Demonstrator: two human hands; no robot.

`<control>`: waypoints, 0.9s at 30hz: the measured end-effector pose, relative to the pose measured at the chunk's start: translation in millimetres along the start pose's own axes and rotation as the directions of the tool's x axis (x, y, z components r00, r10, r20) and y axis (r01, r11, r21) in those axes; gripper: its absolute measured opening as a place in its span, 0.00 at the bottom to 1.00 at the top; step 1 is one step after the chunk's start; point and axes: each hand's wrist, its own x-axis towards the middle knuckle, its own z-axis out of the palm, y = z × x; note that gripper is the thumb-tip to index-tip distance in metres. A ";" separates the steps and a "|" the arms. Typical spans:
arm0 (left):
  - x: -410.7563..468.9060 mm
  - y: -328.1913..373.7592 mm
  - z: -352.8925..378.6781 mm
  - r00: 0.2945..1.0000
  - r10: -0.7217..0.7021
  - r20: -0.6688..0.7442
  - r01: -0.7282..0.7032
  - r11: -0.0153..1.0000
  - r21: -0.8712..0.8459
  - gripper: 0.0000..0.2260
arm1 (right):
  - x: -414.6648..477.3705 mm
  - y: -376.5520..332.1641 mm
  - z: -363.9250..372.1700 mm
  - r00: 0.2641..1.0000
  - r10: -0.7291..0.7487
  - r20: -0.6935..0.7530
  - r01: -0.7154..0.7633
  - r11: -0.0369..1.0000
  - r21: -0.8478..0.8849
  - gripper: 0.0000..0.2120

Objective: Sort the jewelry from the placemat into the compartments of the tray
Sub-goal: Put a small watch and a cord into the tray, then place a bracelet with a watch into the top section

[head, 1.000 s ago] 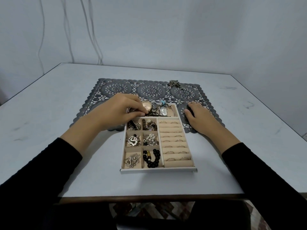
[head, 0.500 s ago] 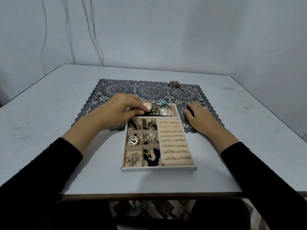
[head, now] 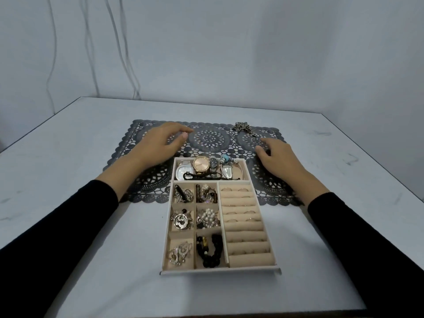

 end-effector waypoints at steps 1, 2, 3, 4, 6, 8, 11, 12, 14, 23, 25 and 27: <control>6.4 -5.6 2.2 1.000 -0.014 0.025 0.014 0.999 0.031 0.14 | 7.4 0.0 1.9 1.000 0.000 0.004 -0.001 1.000 0.004 0.22; 12.3 -10.2 4.8 0.998 -0.026 0.056 0.022 0.998 0.062 0.15 | 14.9 -0.2 4.2 1.000 0.001 0.010 -0.001 1.000 0.009 0.22; 17.6 -14.3 7.3 0.995 -0.038 0.093 0.029 0.995 0.097 0.16 | 22.1 -0.7 6.6 1.000 0.001 0.018 -0.001 1.000 0.016 0.23; 22.7 -18.4 10.3 0.991 -0.046 0.128 0.029 0.991 0.132 0.17 | 29.7 -1.2 9.6 1.000 -0.004 0.026 0.004 1.000 0.020 0.23; 32.5 -24.1 15.0 0.981 -0.058 0.183 0.023 0.982 0.187 0.19 | 44.4 -2.3 16.0 0.999 -0.015 0.042 0.014 1.000 0.012 0.23; 41.1 -27.6 18.6 0.972 -0.071 0.224 0.021 0.976 0.217 0.21 | 58.4 -3.2 22.6 0.998 -0.016 0.059 0.015 1.000 0.014 0.23; 52.7 -33.9 23.6 0.958 -0.101 0.269 0.043 0.976 0.214 0.23 | 77.6 -4.6 31.0 0.995 -0.012 0.102 0.011 1.000 0.011 0.23; 56.2 -35.8 25.3 0.955 -0.109 0.277 0.053 0.978 0.202 0.23 | 83.2 -4.8 33.1 0.994 -0.016 0.108 0.015 1.000 0.008 0.23; 62.6 -38.9 28.5 0.952 -0.109 0.285 0.056 0.981 0.187 0.23 | 91.7 -6.0 35.1 0.994 -0.031 0.107 0.031 1.000 0.005 0.22; 81.3 -37.1 40.4 0.950 -0.042 0.311 -0.010 0.987 0.162 0.22 | 103.7 -19.0 42.6 0.968 -0.231 0.100 0.222 0.971 0.092 0.17; 84.0 -35.1 44.0 0.953 -0.009 0.304 -0.042 0.986 0.162 0.22 | 102.5 -23.0 43.7 0.951 -0.290 0.106 0.276 0.953 0.123 0.15; 86.0 -33.3 47.3 0.956 0.031 0.293 -0.079 0.985 0.153 0.22 | 100.2 -26.7 44.8 0.929 -0.347 0.124 0.322 0.928 0.184 0.15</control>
